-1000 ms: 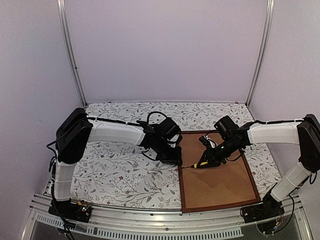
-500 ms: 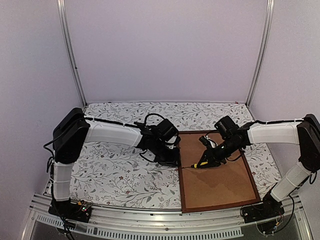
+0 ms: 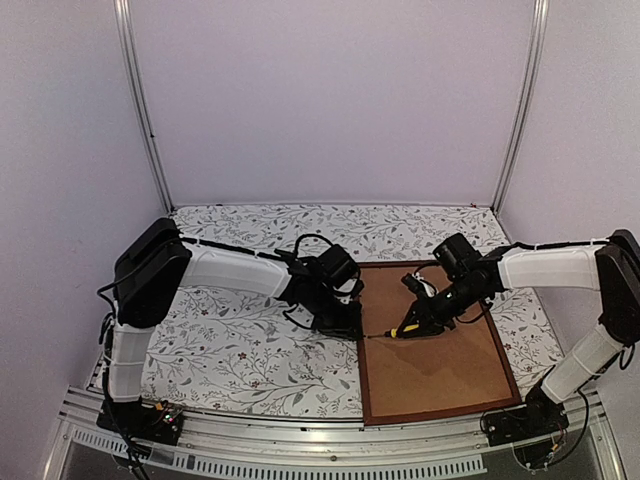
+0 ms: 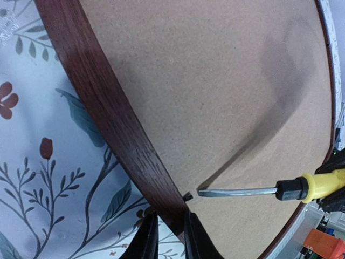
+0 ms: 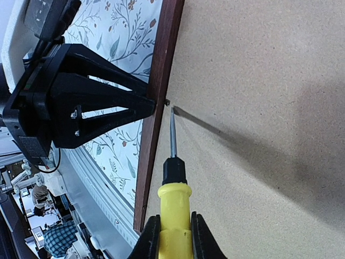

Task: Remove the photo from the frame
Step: Hold the photo frame at the center of the board.

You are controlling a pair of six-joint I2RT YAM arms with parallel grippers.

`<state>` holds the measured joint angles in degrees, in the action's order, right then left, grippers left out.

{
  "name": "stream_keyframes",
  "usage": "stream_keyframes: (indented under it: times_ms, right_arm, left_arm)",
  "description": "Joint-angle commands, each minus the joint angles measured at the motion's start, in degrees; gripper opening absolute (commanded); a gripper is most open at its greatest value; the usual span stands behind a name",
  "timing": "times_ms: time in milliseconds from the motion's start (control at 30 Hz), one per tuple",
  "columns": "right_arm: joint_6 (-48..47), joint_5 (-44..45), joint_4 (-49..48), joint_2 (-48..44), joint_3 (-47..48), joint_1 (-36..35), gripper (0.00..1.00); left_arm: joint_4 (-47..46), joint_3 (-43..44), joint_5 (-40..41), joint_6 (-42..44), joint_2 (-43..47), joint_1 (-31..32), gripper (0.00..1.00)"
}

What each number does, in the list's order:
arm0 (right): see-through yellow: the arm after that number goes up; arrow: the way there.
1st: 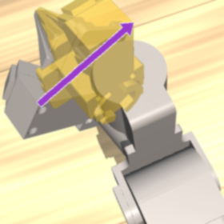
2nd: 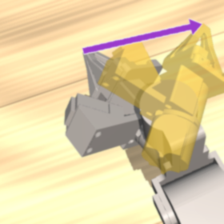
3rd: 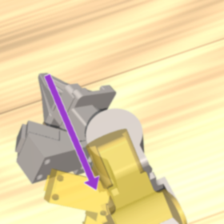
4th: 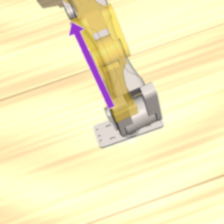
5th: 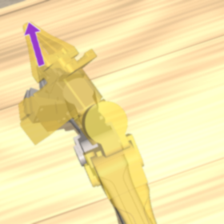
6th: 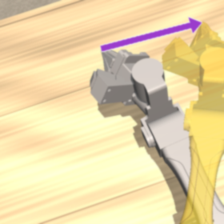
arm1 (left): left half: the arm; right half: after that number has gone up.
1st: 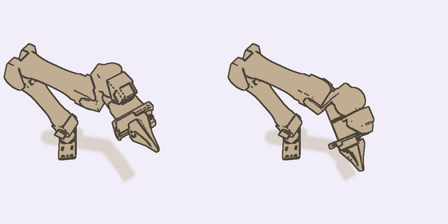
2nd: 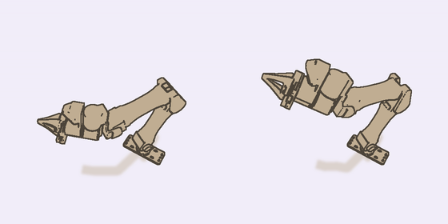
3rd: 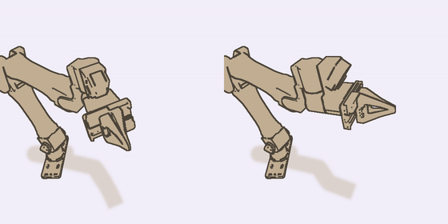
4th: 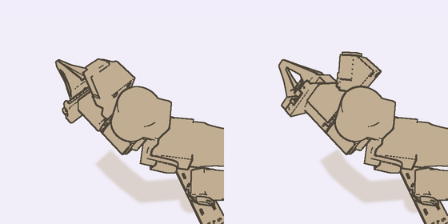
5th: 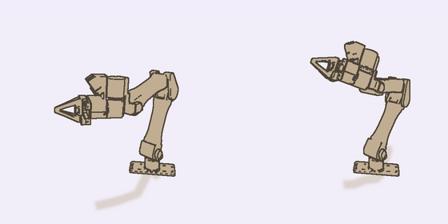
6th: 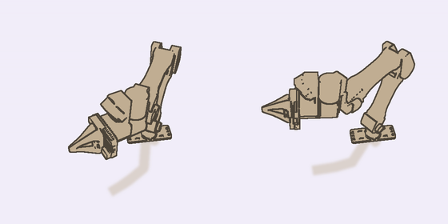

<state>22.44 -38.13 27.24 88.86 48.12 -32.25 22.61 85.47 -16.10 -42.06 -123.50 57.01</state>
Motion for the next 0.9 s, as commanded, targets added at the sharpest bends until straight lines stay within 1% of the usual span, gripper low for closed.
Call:
stream_keyframes:
  times_ms: [0, 533, 867]
  right_arm:
    - [-0.75, -0.4, 2.31, -1.49, -1.39, 1.1, 0.0]
    - [-2.34, -0.66, 0.12, 4.28, -1.9, 2.05, 0.0]
    - [-2.92, -1.54, -0.52, 7.17, -1.32, 2.07, 0.0]
  left_arm:
    - [1.36, 0.6, 0.42, 0.23, -2.26, 0.56, 0.19]
    - [1.24, 0.67, 0.17, 0.16, -2.71, 0.56, 0.13]
    - [0.44, 0.71, -0.59, -0.05, -3.27, 0.83, 0.08]
